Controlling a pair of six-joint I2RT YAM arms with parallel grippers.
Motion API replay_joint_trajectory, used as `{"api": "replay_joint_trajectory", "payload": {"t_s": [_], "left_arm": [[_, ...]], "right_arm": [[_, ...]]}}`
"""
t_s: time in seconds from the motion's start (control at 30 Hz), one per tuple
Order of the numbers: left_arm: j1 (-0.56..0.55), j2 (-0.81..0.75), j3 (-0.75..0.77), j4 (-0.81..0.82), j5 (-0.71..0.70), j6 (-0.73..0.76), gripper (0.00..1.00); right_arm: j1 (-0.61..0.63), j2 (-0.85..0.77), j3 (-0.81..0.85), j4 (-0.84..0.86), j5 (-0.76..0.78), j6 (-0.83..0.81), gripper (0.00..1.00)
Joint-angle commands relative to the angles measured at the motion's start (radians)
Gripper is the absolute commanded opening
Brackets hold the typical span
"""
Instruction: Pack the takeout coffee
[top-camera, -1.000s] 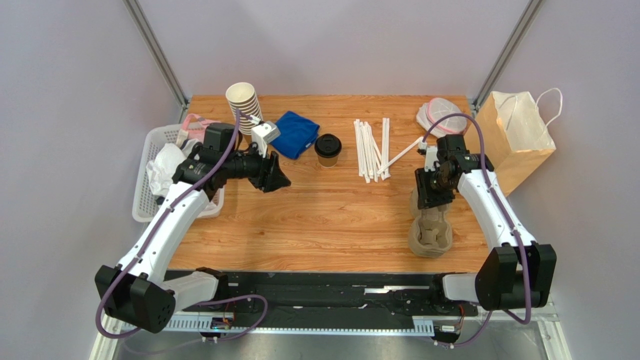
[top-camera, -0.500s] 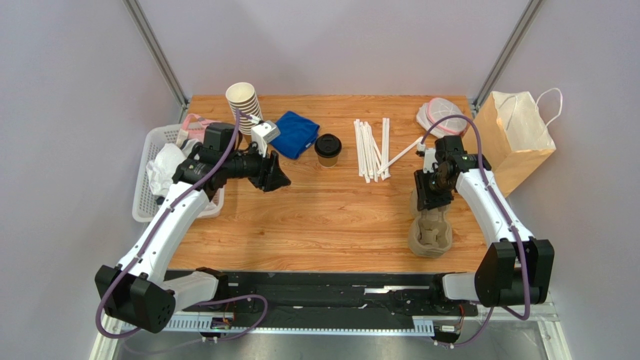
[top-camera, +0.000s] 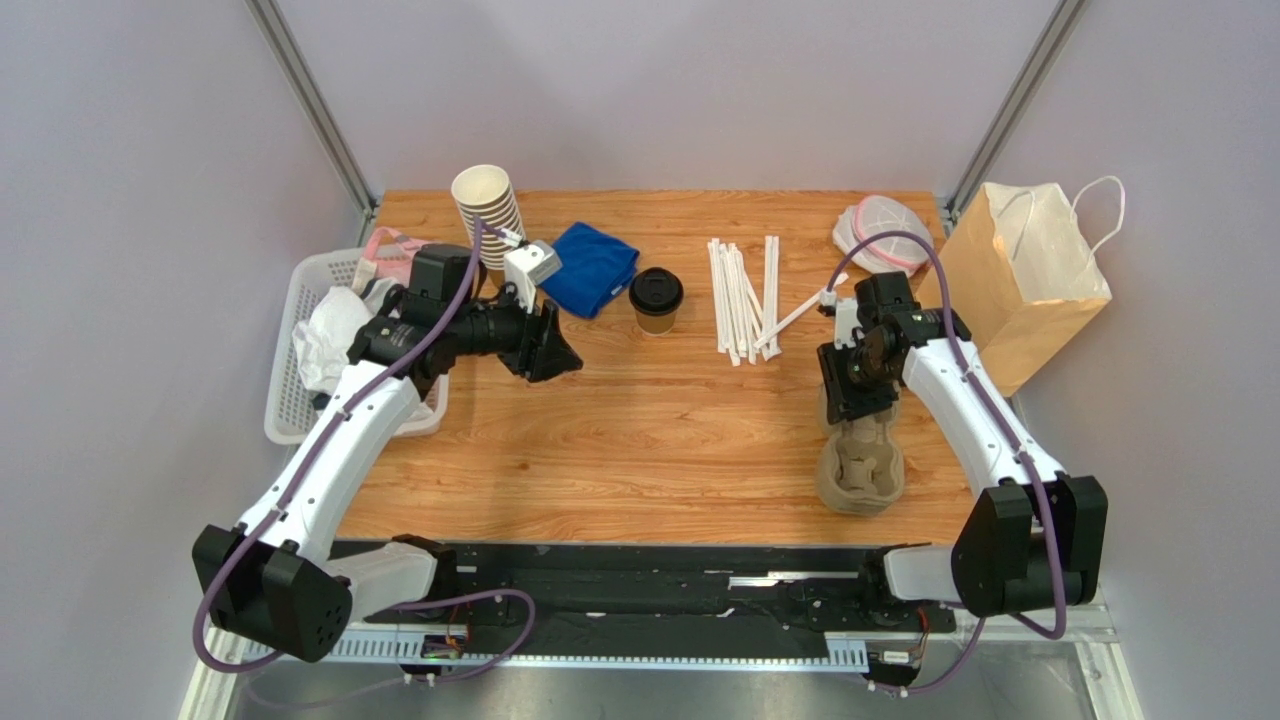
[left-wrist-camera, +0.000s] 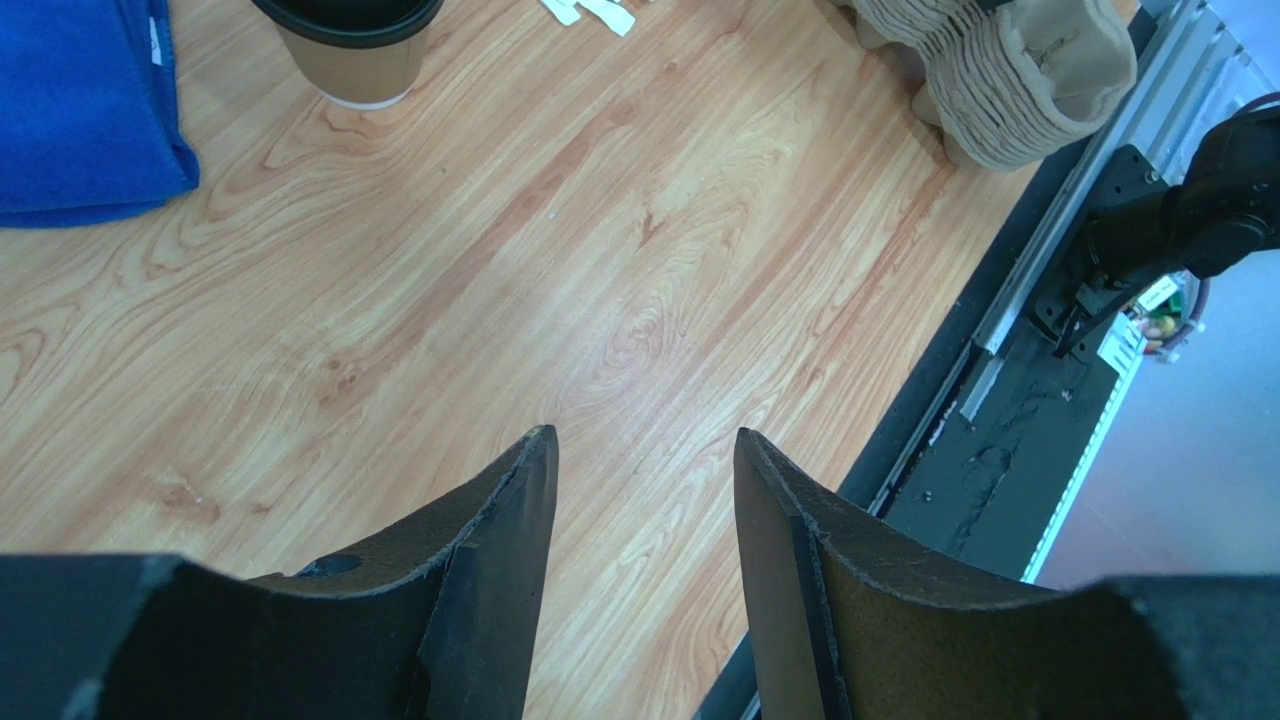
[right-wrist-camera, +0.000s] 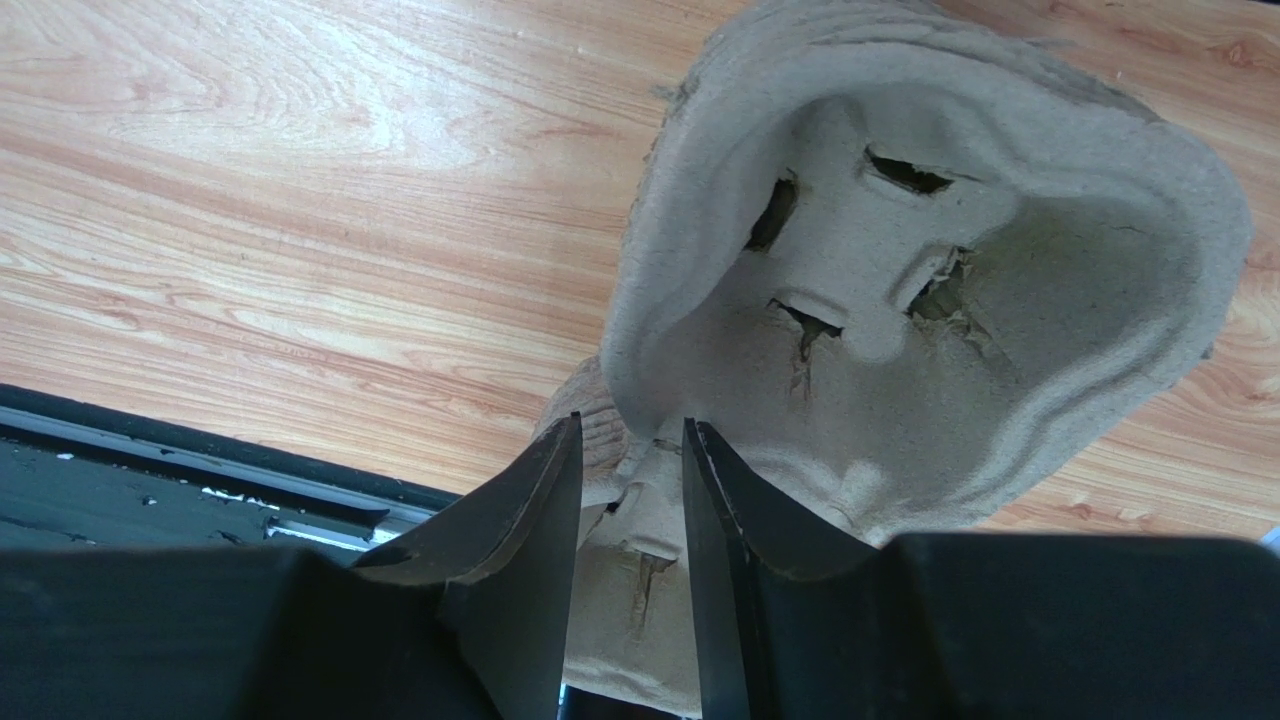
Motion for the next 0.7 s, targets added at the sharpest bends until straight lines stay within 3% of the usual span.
{"api": "replay_joint_trajectory", "payload": {"t_s": [0.0, 0.23, 0.4, 0.67], "left_arm": [[0.002, 0.004, -0.001, 0.037, 0.011, -0.008, 0.56], [0.002, 0.004, -0.003, 0.037, 0.011, -0.011, 0.56], [0.001, 0.002, -0.004, 0.039, 0.010, -0.010, 0.56], [0.002, 0.001, -0.001, 0.036, 0.010, -0.008, 0.56]], "right_arm": [[0.021, -0.020, 0.005, 0.025, 0.026, -0.004, 0.34], [0.025, -0.012, 0.002, 0.025, 0.042, -0.005, 0.30], [0.025, -0.005, 0.005, 0.018, 0.048, -0.010, 0.19], [0.025, 0.017, 0.006, 0.013, 0.052, -0.022, 0.21]]}}
